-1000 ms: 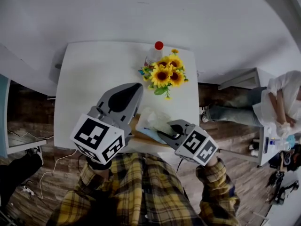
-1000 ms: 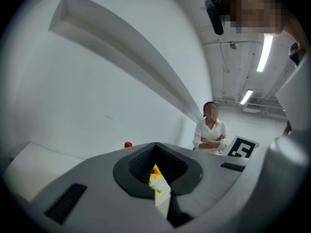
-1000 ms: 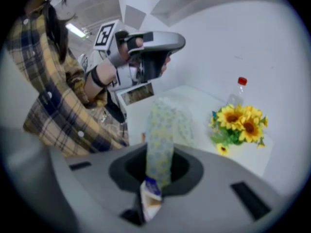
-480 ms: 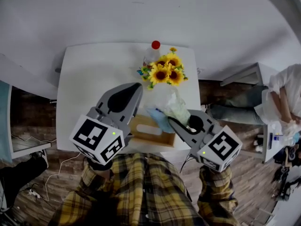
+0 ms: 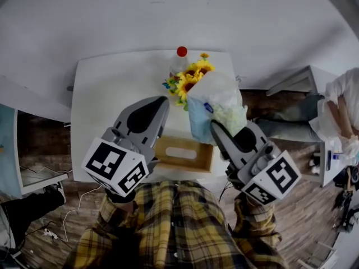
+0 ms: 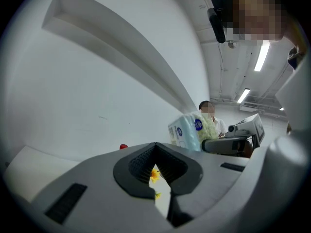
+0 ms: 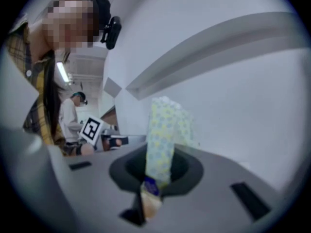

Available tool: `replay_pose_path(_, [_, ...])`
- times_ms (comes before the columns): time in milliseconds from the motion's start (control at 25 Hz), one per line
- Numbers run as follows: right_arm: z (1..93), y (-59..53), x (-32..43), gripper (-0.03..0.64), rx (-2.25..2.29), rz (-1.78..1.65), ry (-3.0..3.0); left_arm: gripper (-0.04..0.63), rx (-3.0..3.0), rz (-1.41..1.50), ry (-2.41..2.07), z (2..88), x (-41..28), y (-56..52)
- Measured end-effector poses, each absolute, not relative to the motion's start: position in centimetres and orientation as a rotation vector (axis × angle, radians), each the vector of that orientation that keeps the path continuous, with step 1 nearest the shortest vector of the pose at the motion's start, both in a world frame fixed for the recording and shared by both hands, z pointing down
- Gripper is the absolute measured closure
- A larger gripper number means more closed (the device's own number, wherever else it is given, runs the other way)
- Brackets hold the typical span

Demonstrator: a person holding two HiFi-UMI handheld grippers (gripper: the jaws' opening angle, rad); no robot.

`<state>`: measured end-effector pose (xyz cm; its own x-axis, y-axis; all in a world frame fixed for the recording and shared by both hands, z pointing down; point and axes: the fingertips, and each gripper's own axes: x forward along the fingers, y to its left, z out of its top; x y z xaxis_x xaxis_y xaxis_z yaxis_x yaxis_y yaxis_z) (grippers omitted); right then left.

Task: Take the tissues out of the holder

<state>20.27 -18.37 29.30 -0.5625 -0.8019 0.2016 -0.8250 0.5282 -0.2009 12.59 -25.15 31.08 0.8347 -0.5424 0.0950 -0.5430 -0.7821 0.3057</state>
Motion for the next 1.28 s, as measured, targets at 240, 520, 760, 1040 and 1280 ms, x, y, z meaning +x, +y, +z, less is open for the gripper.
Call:
replay_pose_path(240, [28.3, -18.9, 21.0, 0.565, 1.512, 0.379, -2.698, 0.581, 2.712, 0.008, -0.816, 30.5, 12.7, -25.0])
replay_pose_path(520, [28.3, -19.2, 21.5, 0.568, 1.494, 0.381, -2.700, 0.581, 2.726, 0.011, -0.804, 30.0, 13.0, -24.8])
replay_pose_path(760, [28.5, -19.2, 21.6, 0.568, 1.478, 0.391, -2.697, 0.581, 2.726, 0.018, -0.806, 30.1, 13.0, -24.5])
replay_pose_path(1040, [28.7, -19.2, 21.7, 0.568, 1.459, 0.401, -2.684, 0.581, 2.731, 0.015, -0.797, 29.7, 13.0, -24.5])
replay_pose_path(1280, [28.0, -19.7, 21.6, 0.568, 1.418, 0.372, -2.685, 0.581, 2.728, 0.018, -0.809, 29.4, 12.7, -24.8])
